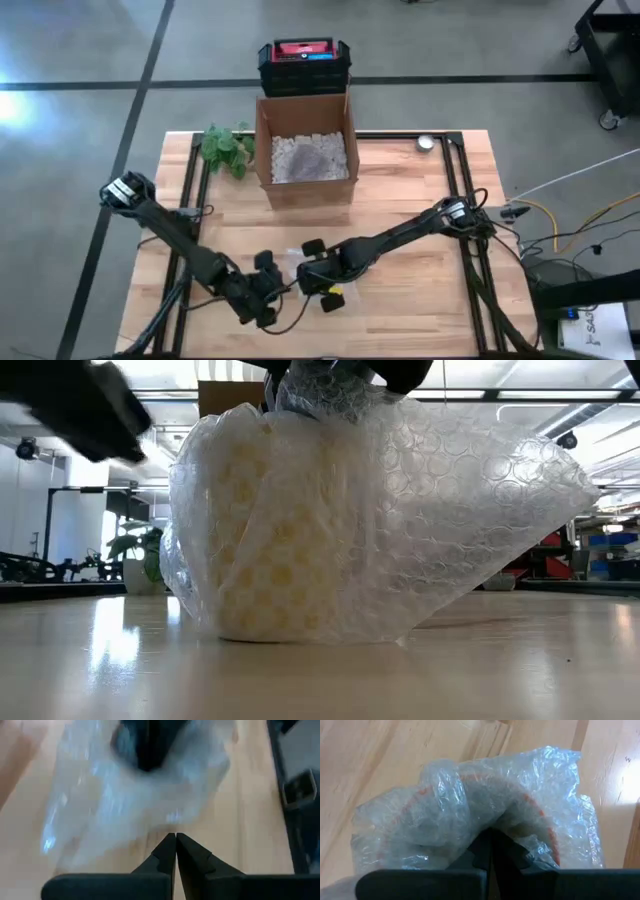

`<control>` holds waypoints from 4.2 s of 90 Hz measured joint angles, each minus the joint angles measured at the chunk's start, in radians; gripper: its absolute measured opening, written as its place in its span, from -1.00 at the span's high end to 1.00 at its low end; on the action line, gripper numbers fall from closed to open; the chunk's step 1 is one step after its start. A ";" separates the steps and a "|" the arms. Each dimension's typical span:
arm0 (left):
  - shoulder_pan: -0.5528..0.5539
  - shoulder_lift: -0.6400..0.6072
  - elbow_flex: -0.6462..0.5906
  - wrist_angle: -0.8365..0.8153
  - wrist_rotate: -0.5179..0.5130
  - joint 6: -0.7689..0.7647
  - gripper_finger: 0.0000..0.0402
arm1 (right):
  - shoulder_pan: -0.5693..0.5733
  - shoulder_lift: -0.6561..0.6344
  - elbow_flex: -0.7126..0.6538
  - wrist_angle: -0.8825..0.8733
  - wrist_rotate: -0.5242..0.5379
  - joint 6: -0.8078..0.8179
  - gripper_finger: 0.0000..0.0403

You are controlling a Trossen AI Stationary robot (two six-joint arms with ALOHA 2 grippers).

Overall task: Wrap mug
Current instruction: Wrap the yellow mug using the bubble wrap

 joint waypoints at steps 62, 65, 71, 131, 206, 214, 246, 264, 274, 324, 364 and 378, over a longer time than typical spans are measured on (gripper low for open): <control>0.132 0.123 -0.003 0.213 0.092 0.158 1.00 | 0.006 -0.017 0.057 -0.104 -0.003 -0.026 1.00; 0.133 0.123 -0.003 0.217 0.092 0.161 1.00 | 0.008 -0.017 0.073 -0.129 -0.003 -0.026 1.00; 0.135 0.122 -0.002 0.222 0.092 0.165 1.00 | 0.009 -0.017 0.106 -0.207 -0.004 -0.008 1.00; 0.136 0.114 -0.007 0.252 0.083 0.184 1.00 | 0.073 -0.157 0.095 -0.319 0.019 0.113 1.00; 0.137 0.097 -0.009 0.249 0.081 0.211 1.00 | 0.051 -0.068 0.012 -0.114 0.105 0.076 1.00; 0.137 0.097 -0.009 0.252 0.081 0.213 1.00 | 0.042 -0.066 -0.019 -0.083 0.065 0.070 1.00; 0.128 -0.015 -0.009 0.200 0.087 0.211 1.00 | 0.033 -0.037 -0.069 -0.004 0.049 0.049 1.00; 0.120 -0.125 -0.007 0.000 -0.032 0.196 1.00 | 0.033 -0.046 -0.070 0.011 0.049 0.044 1.00; 0.142 -0.124 -0.021 -0.029 -0.101 0.217 1.00 | 0.033 -0.047 -0.069 0.012 0.047 0.044 1.00; 0.202 0.104 -0.064 0.324 0.099 0.336 1.00 | 0.034 -0.054 -0.072 0.023 0.047 0.044 1.00; 0.209 0.120 -0.066 0.317 0.118 0.313 1.00 | 0.027 -0.145 0.052 -0.178 0.055 0.052 1.00; 0.209 0.120 -0.066 0.318 0.119 0.314 1.00 | 0.011 -0.130 0.017 -0.144 0.056 0.053 1.00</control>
